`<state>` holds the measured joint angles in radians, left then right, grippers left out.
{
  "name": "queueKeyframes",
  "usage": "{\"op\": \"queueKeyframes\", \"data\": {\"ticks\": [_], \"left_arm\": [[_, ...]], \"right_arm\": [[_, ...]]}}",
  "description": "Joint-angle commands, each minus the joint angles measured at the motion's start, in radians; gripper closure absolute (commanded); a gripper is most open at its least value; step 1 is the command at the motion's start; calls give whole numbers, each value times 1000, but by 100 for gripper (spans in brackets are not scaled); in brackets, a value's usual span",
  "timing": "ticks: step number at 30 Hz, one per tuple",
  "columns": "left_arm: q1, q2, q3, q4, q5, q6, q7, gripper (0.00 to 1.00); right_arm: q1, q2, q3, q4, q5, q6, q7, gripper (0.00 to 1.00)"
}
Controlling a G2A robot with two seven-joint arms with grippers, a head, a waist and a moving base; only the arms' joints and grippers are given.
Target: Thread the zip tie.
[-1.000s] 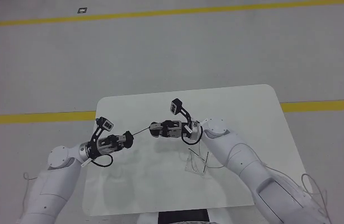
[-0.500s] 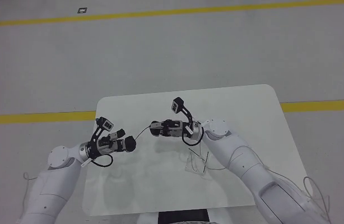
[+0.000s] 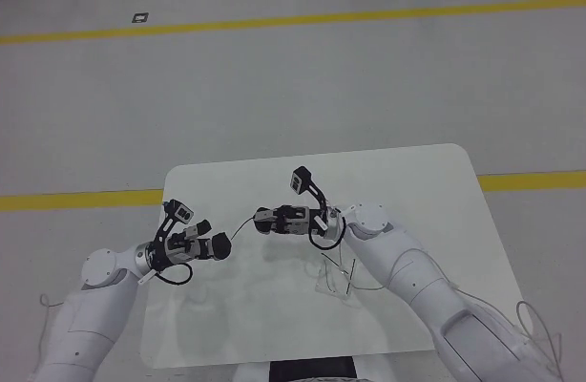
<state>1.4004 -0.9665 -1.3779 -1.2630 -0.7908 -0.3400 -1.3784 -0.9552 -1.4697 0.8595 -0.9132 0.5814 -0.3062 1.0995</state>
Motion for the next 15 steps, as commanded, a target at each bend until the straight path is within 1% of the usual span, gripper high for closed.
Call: {"op": "queueKeyframes", "data": {"ticks": [1,4,8,11,15], "left_arm": [[0,0,0,0,0,0,0,0],[0,0,0,0,0,0,0,0],[0,0,0,0,0,0,0,0],[0,0,0,0,0,0,0,0],[0,0,0,0,0,0,0,0]], "right_arm": [[0,0,0,0,0,0,0,100],[-6,0,2,-9,0,-4,-15,100],[-67,8,19,-78,1,-32,-60,100],[-126,16,44,-144,17,-34,-84,100],[-206,22,72,-228,8,-34,-148,100]]}}
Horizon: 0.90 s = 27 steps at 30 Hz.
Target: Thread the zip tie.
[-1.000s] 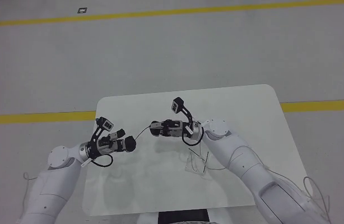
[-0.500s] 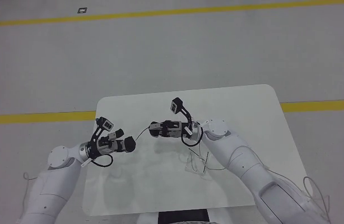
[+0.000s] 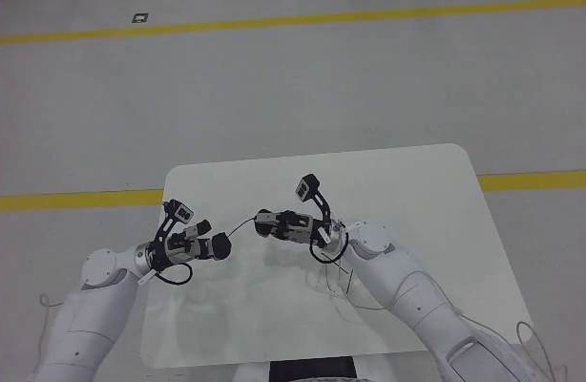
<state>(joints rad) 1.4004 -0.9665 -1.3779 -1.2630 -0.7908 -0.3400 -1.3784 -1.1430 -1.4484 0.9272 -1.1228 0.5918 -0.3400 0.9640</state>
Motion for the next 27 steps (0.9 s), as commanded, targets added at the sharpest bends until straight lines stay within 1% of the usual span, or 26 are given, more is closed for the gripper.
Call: {"op": "queueKeyframes", "data": {"ticks": [1,4,13,15,17,23,25,27], "left_arm": [[0,0,0,0,0,0,0,0],[0,0,0,0,0,0,0,0],[0,0,0,0,0,0,0,0],[3,-1,7,-11,8,7,30,0],[8,-2,12,-20,7,8,40,0],[5,-4,28,-26,2,5,40,0],[3,-5,36,-27,0,3,38,0],[2,-6,42,-27,-1,2,35,0]], "right_arm": [[-38,1,10,-40,-7,0,-27,100],[-79,2,27,-90,-24,0,-48,100],[-82,2,26,-94,-28,4,-58,100],[-93,4,23,-118,-47,14,-81,100],[-101,6,23,-134,-68,19,-100,100],[-114,6,9,-151,-81,33,-129,100],[-118,4,5,-150,-53,30,-126,100],[-116,3,1,-143,-54,25,-128,100]]}}
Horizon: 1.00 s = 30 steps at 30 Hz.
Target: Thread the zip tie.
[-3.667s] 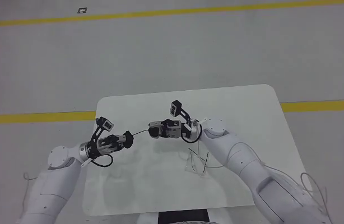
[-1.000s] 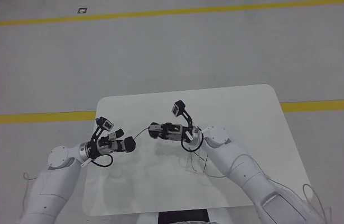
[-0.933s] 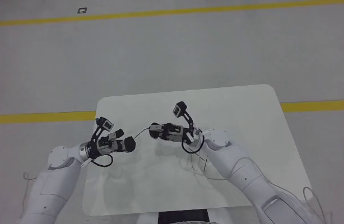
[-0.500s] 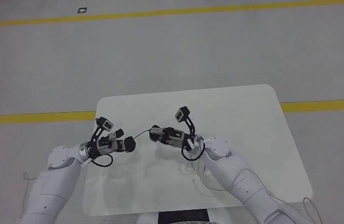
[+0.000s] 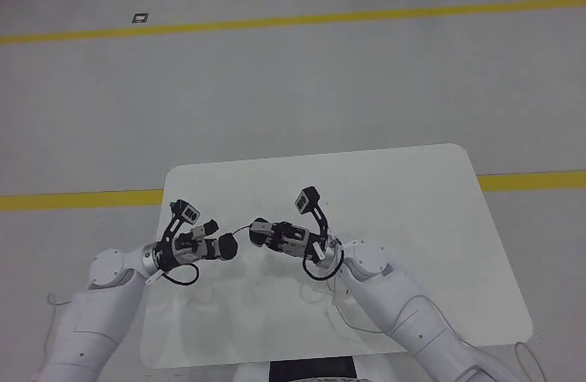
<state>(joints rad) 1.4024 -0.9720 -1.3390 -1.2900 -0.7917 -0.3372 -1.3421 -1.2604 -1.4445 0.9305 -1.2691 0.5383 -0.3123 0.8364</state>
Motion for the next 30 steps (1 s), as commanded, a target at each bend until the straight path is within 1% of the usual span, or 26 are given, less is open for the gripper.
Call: {"op": "queueKeyframes", "data": {"ticks": [1,7,9,11,13,23,24,28,30], "left_arm": [[-2,-1,8,0,3,-3,-2,0],[-5,-3,16,-1,10,-3,-1,0],[-5,-3,17,-3,12,-3,-2,9],[-3,-4,19,-7,16,-3,-3,11],[-1,-4,21,-10,18,-3,-5,9],[-3,-9,36,-14,21,-3,-9,9],[-3,-9,36,-14,21,-3,-9,11],[-4,-10,36,-13,23,-3,-10,14],[-5,-11,37,-13,24,-3,-10,14]], "right_arm": [[2,-1,-7,6,-1,-4,-3,100],[10,-3,-24,11,-37,-2,-24,100],[9,-3,-25,8,-37,-4,-29,100],[5,-2,-21,5,-27,-9,-30,100],[3,-1,-18,3,-22,-11,-28,100],[7,-3,-34,9,-12,3,-28,100],[8,-3,-36,11,-12,4,-27,100],[11,-4,-38,17,-5,0,-27,100],[10,-4,-35,20,7,-4,-24,100]]}}
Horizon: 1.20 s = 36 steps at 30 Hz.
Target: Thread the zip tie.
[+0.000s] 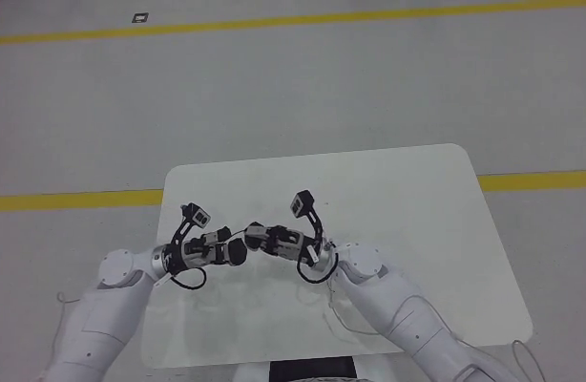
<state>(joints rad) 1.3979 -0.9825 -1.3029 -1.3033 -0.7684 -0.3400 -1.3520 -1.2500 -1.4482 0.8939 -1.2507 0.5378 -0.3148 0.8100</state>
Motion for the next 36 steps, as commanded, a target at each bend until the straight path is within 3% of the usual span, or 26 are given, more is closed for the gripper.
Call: {"op": "queueKeyframes", "data": {"ticks": [1,14,23,32,36], "left_arm": [[0,-1,1,0,1,0,0,13],[-10,-6,15,12,2,0,1,16],[-10,-6,9,16,8,0,2,50],[-12,-6,17,25,33,0,9,60],[-16,-6,22,30,37,0,13,60]], "right_arm": [[0,0,1,3,14,-2,6,100],[16,-5,-20,22,14,10,11,100],[19,3,-14,18,-52,27,-7,100],[4,27,13,-38,-195,65,-26,100],[-6,37,23,-64,-243,87,-34,100]]}}
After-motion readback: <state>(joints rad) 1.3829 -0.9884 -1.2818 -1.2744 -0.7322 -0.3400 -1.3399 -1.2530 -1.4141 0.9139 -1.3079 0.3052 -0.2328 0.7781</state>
